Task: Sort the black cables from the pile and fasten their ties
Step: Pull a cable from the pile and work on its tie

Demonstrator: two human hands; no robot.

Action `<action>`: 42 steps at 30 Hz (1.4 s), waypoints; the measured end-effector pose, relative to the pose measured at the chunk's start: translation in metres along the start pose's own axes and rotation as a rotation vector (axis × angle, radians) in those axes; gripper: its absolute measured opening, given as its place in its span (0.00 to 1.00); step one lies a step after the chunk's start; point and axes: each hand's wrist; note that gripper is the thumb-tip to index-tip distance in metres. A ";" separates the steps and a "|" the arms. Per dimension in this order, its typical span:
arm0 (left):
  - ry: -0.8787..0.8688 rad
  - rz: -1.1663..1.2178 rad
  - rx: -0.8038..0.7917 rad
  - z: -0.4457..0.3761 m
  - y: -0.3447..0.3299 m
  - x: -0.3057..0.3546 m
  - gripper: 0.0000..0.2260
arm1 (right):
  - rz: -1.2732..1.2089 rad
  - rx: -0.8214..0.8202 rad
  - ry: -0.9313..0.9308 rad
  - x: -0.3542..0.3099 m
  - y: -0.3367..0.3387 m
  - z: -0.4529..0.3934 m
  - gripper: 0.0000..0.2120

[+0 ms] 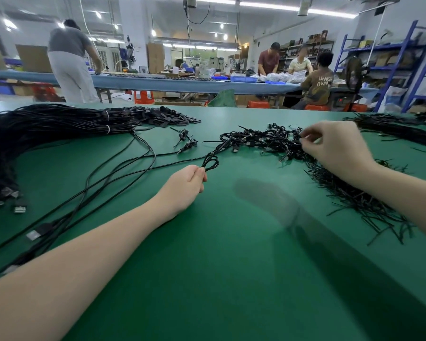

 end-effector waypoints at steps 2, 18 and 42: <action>-0.005 -0.009 -0.002 0.002 0.000 0.001 0.13 | 0.161 -0.109 -0.059 -0.002 -0.011 -0.002 0.06; 0.005 -0.024 -0.006 -0.001 -0.001 0.001 0.13 | 0.374 -0.205 -0.550 0.067 0.031 -0.018 0.08; -0.071 -0.237 -0.024 0.003 0.002 0.008 0.12 | -0.380 -0.287 0.233 -0.114 -0.080 0.012 0.02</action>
Point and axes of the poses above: each hand's wrist, its own z-axis away from the middle knuckle, its own y-axis out of the back of the hand, x = y × z, and after that the axes turned 9 degrees about -z, right-handed
